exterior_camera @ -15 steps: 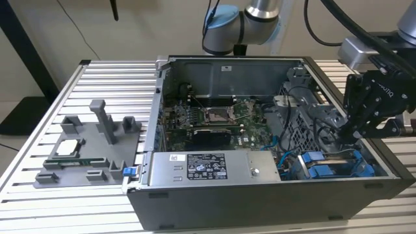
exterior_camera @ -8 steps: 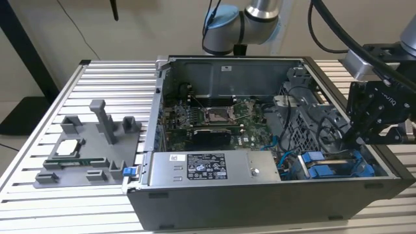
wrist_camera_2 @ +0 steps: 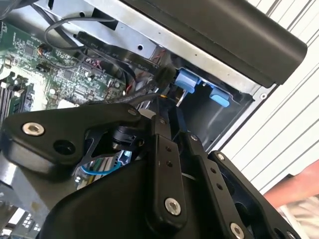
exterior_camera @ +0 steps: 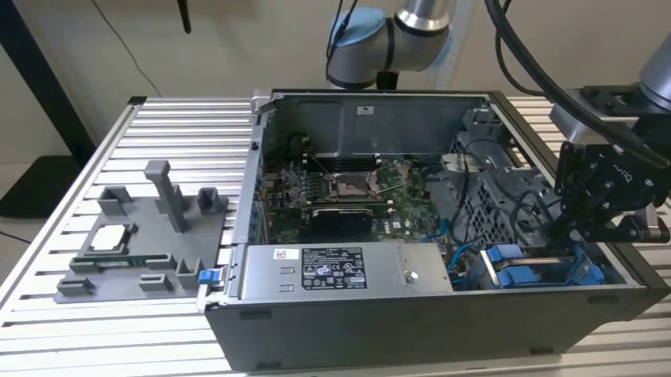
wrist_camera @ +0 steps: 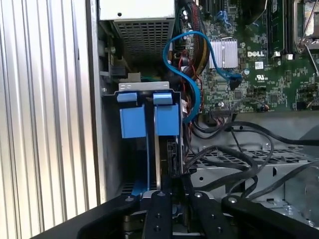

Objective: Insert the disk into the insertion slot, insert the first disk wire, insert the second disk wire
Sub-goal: 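Insert the first disk wire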

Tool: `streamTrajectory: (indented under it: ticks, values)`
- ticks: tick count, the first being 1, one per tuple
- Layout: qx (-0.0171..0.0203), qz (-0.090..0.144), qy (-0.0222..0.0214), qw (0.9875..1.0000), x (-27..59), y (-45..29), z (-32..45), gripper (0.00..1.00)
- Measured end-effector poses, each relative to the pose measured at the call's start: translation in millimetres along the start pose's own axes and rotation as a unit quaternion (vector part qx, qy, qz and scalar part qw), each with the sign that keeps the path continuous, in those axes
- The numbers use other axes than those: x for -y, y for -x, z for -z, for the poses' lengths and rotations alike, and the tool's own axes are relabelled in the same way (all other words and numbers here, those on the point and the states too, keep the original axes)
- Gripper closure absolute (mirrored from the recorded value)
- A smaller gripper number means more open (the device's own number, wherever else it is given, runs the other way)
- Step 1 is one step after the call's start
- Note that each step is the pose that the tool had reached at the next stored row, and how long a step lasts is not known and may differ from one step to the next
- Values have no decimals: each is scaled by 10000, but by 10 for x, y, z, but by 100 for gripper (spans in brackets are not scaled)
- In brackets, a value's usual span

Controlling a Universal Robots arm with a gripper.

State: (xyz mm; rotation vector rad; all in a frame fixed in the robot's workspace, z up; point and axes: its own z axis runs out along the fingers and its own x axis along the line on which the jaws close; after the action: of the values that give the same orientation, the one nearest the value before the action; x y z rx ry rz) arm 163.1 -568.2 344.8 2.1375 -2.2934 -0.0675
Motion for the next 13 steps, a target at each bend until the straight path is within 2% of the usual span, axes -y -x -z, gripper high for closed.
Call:
streamTrajectory:
  ticks: [6,13]
  values:
    - [20,10,3,10000,9,19,-17,100]
    - [17,9,2,10000,9,33,-57,100]
